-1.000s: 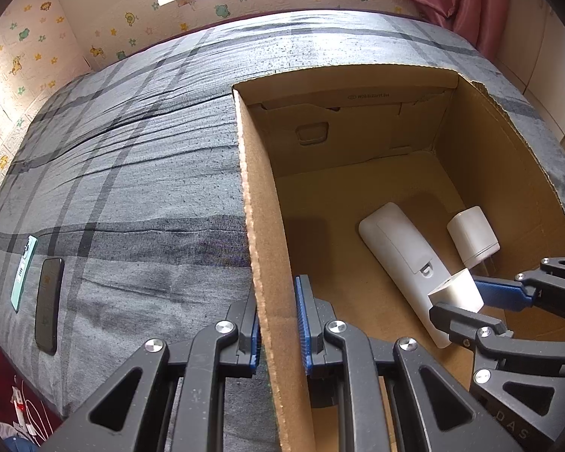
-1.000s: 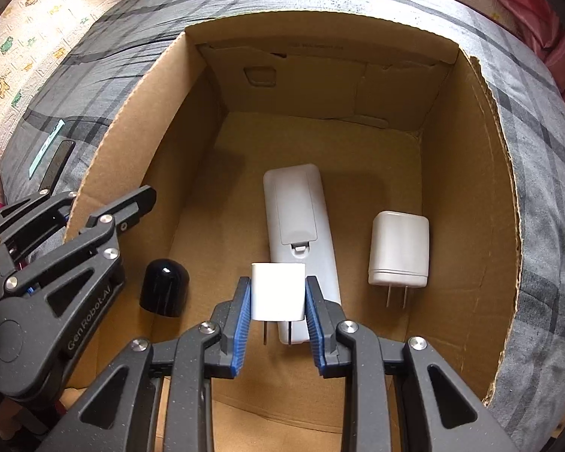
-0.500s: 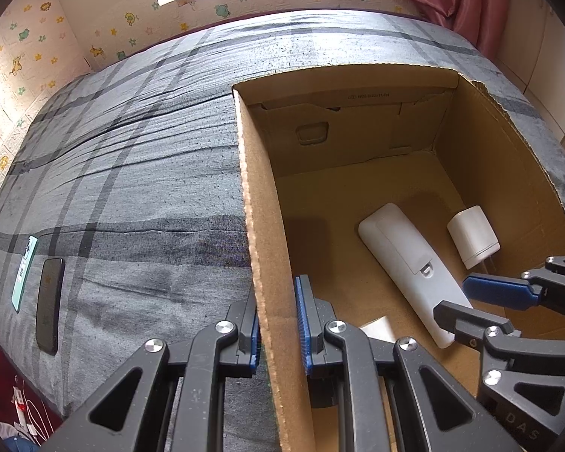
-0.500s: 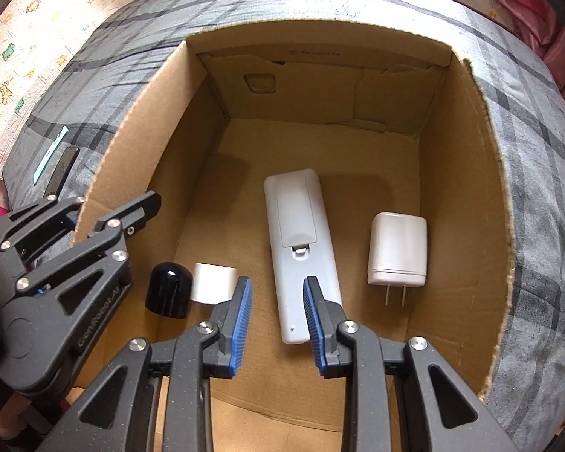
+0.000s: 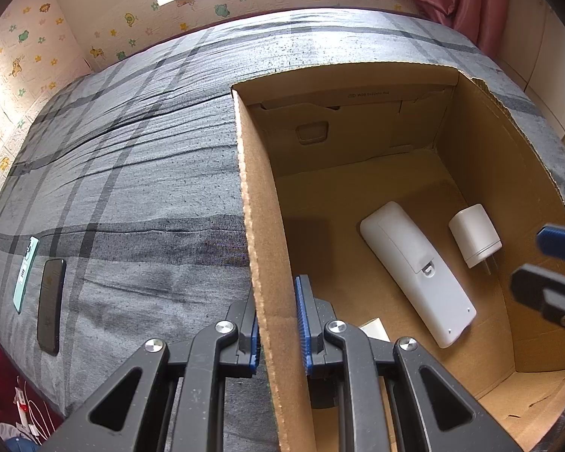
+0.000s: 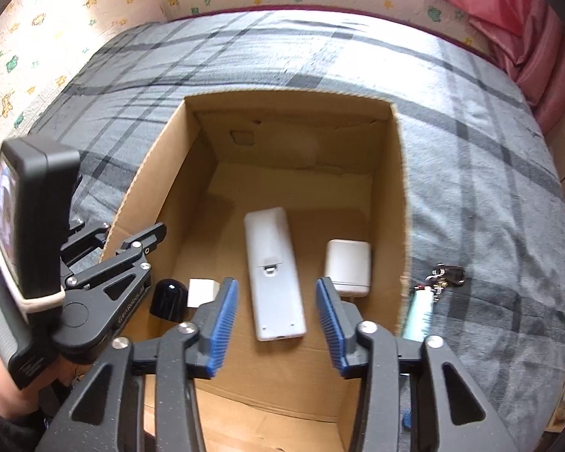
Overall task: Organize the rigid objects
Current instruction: 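Move the right gripper back to the blue key fob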
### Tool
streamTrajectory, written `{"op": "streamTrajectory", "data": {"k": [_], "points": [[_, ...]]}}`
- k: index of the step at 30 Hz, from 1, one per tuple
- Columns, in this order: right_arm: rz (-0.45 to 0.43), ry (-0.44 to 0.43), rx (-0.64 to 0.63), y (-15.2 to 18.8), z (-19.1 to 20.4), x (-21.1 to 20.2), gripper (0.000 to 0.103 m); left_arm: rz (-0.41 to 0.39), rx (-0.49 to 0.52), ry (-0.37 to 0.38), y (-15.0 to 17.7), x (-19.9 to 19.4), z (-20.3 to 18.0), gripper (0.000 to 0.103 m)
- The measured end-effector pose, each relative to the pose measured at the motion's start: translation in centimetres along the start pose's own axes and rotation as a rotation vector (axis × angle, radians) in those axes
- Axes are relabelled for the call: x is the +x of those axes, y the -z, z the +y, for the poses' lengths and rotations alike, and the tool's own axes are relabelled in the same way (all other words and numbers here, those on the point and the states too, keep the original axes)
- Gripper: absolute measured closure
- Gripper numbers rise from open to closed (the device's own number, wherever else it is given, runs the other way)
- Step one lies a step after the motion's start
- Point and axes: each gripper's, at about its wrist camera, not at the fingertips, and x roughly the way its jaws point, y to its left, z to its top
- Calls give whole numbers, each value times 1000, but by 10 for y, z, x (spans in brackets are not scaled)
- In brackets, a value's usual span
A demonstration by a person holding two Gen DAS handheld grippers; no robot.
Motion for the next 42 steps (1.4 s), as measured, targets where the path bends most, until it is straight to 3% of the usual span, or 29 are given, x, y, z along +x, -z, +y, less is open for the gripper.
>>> {"op": "streamTrajectory", "data": {"k": [2,6,13,22,30,42], "points": [[-8,10,2,1,-5,-6,51,0,-1,2,0,0,0,86],[-37,46,15,6,-18,-23,30,0,0,1,0,0,0,86],[-73,95,71,16,-55,-45,6,-1,-2,4,0,-1,2,86],[-73,147,147,42,-100,-51,4,-1,1,2,-1,-1,2,86],[-12,206,201,79,-131,-30,4,-1,3,0,0,-1,2,86],[56,219,255,116,-142,11,4,-3,8,-6,1,-1,0,86]]}}
